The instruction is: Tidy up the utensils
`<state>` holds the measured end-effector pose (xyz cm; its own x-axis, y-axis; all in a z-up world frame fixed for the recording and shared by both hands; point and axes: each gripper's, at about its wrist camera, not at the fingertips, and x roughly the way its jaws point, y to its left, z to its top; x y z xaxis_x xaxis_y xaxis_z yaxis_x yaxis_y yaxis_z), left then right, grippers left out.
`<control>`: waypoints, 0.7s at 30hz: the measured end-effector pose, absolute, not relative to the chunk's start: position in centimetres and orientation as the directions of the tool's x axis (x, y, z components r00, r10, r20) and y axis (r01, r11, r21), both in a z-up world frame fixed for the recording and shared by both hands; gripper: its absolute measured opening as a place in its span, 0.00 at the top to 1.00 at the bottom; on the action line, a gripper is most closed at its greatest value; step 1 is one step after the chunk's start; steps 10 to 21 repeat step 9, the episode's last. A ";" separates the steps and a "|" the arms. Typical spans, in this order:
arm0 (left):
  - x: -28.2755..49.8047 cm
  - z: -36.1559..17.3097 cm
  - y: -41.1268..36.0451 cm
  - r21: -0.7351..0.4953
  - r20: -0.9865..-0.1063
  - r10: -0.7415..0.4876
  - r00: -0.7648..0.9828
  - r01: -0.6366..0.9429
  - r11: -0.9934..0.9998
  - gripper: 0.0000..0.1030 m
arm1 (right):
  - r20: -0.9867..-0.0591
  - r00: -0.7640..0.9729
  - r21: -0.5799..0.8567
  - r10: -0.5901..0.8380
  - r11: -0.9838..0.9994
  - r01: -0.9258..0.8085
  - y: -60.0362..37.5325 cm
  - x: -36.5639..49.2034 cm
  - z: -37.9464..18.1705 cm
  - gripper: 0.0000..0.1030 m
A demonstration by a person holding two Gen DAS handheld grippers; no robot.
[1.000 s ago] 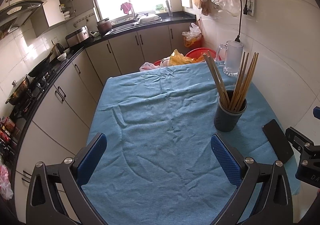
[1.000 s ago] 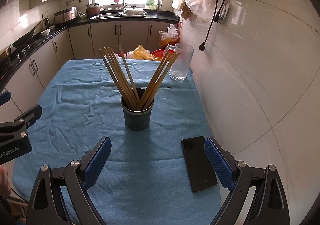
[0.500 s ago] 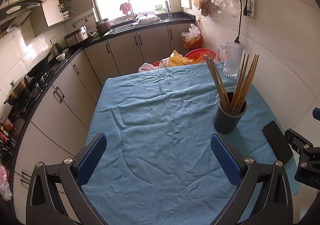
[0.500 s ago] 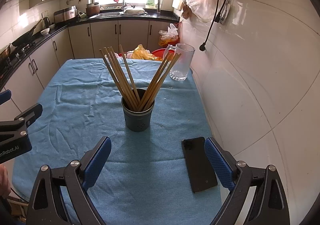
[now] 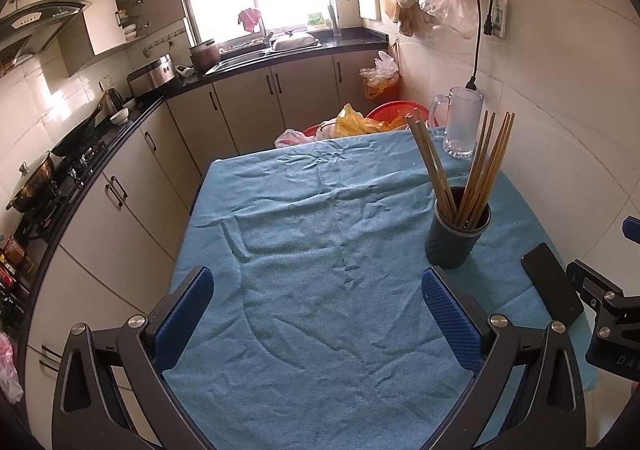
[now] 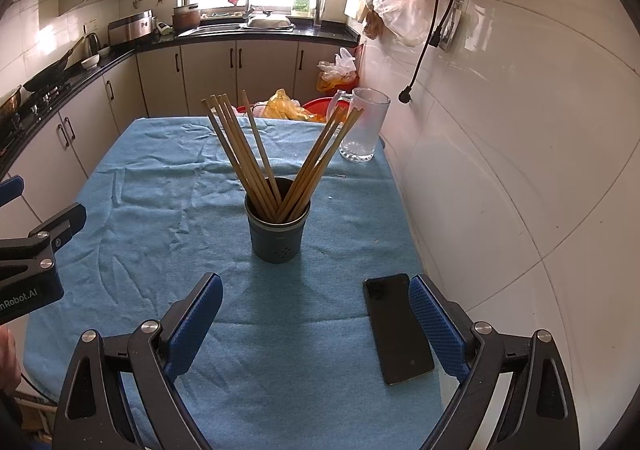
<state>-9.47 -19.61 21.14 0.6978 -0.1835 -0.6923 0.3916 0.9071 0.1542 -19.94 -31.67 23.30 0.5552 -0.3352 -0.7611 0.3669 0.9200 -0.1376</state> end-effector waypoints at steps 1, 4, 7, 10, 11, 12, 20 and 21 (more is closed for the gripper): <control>-9.5 21.1 -19.7 0.154 -0.693 -0.184 0.697 0.392 0.907 0.00 | -0.761 0.555 -0.138 -0.336 0.920 0.367 -31.7 -20.0 23.3 0.06; -9.5 21.2 -19.6 0.155 -0.692 -0.182 0.698 0.391 0.907 0.00 | -0.761 0.554 -0.139 -0.337 0.919 0.368 -31.6 -20.0 23.4 0.06; -9.7 21.2 -19.3 0.160 -0.683 -0.176 0.708 0.381 0.911 0.00 | -0.762 0.552 -0.140 -0.338 0.919 0.369 -31.5 -20.1 23.4 0.06; -9.6 21.0 -18.6 0.139 -0.688 -0.189 0.701 0.383 0.913 0.00 | -0.767 0.549 -0.135 -0.332 0.920 0.368 -31.2 -20.1 23.2 0.06; -9.6 21.0 -18.6 0.139 -0.688 -0.189 0.701 0.383 0.913 0.00 | -0.767 0.549 -0.135 -0.332 0.920 0.368 -31.2 -20.1 23.2 0.06; -9.6 21.0 -18.6 0.139 -0.688 -0.189 0.701 0.383 0.913 0.00 | -0.767 0.549 -0.135 -0.332 0.920 0.368 -31.2 -20.1 23.2 0.06; -9.6 21.0 -18.6 0.139 -0.688 -0.189 0.701 0.383 0.913 0.00 | -0.767 0.549 -0.135 -0.332 0.920 0.368 -31.2 -20.1 23.2 0.06; -9.6 21.0 -18.6 0.139 -0.688 -0.189 0.701 0.383 0.913 0.00 | -0.767 0.549 -0.135 -0.332 0.920 0.368 -31.2 -20.1 23.2 0.06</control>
